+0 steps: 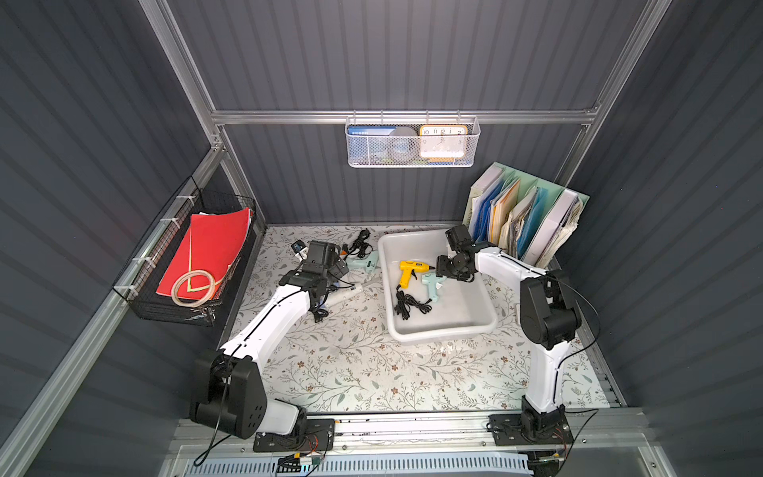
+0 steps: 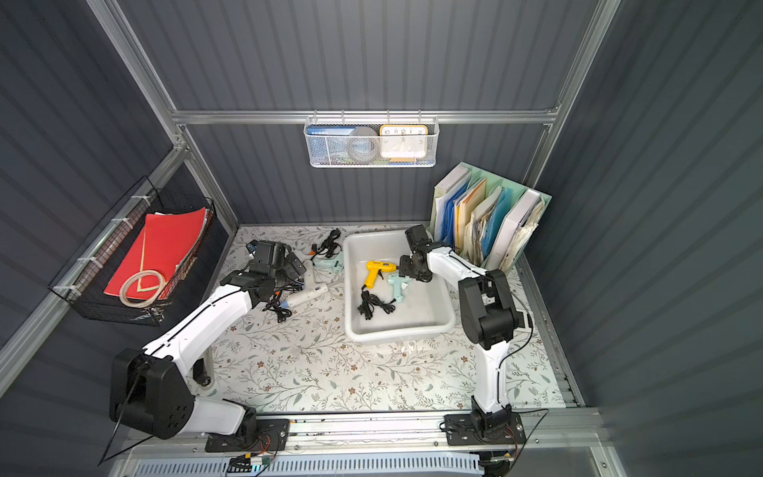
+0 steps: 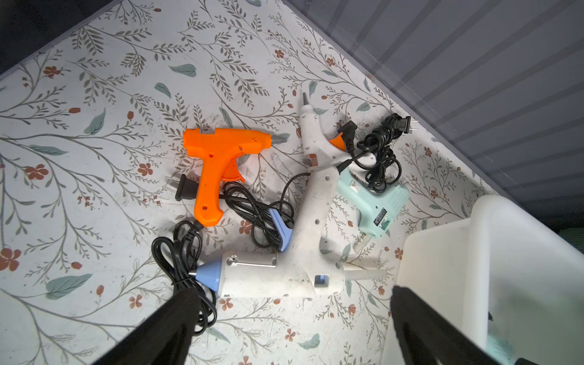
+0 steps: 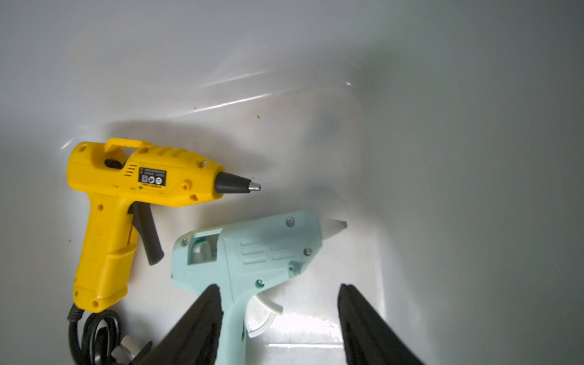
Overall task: Put the hot melt glue gun into the storage box
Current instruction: Place the hot melt adhesive gun in the storage box, then pick up the hot melt adhesive gun from the center of the board.
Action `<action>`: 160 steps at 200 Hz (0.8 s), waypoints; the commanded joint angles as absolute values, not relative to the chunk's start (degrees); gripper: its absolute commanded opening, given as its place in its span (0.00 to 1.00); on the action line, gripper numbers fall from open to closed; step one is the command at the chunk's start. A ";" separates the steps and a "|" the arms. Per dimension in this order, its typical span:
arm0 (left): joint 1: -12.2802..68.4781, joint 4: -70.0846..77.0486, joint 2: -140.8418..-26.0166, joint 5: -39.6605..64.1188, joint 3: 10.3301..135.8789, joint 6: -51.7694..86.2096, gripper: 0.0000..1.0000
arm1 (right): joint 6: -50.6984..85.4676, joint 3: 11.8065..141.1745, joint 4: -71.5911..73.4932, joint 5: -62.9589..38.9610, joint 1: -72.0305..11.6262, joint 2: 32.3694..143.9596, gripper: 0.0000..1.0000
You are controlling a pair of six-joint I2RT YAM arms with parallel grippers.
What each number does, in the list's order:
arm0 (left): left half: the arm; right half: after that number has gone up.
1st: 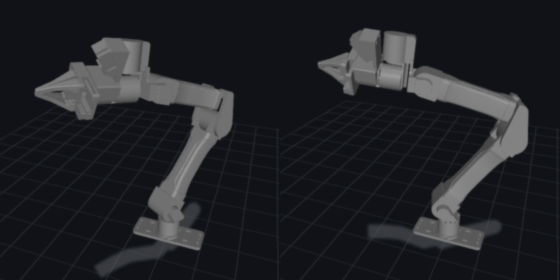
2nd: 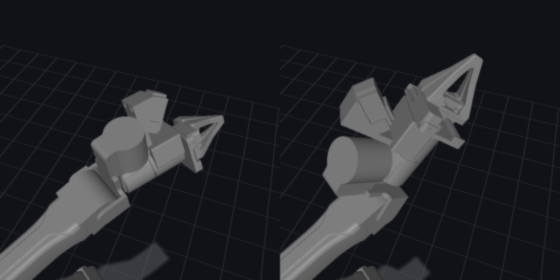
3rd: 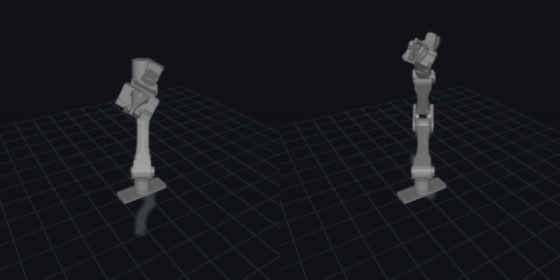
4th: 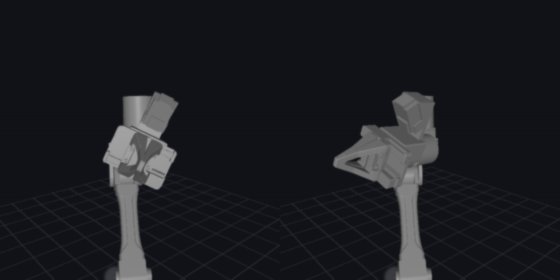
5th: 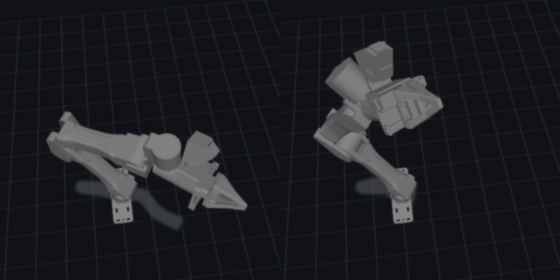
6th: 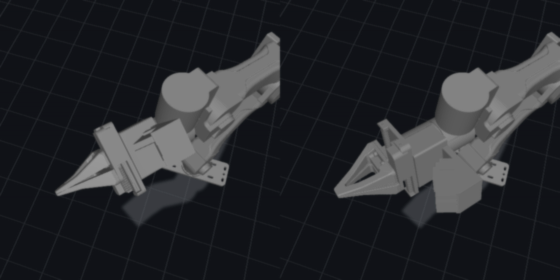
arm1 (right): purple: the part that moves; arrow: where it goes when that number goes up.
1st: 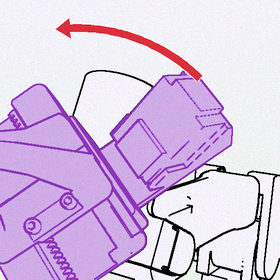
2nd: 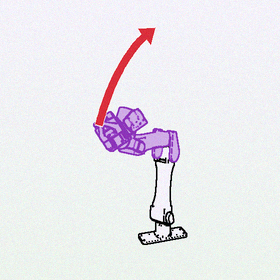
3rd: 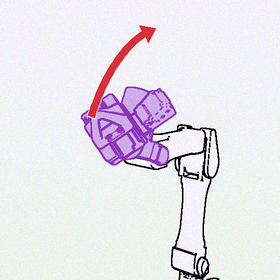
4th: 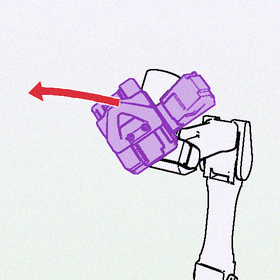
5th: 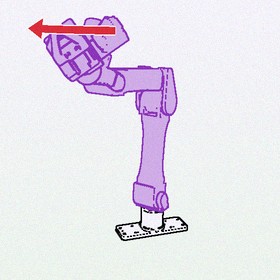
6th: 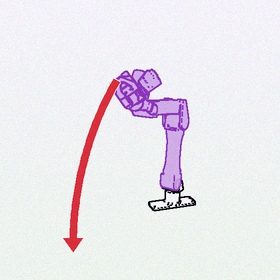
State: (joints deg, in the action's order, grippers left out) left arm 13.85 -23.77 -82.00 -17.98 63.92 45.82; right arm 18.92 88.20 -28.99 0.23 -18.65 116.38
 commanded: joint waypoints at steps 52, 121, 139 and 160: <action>11.74 -28.23 -84.34 -16.50 63.32 45.88 1.00 | 14.08 86.47 -31.73 8.63 -22.38 105.58 0.81; 3.42 -22.12 -89.23 -14.89 61.96 46.18 0.91 | 14.30 78.85 -26.37 10.04 -24.68 93.57 0.99; -0.10 -19.55 -92.85 -12.98 62.76 47.05 0.79 | 14.28 76.03 -22.77 11.64 -25.10 90.32 0.99; -3.24 -18.20 -98.37 -9.91 65.29 47.37 0.67 | 14.34 72.13 -19.34 13.82 -25.31 86.30 0.99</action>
State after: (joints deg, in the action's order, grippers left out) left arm -0.36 -20.69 -93.17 -13.65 63.00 46.76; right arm 14.33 75.42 -24.21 10.48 -24.77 90.15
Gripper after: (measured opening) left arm 0.709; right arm 0.990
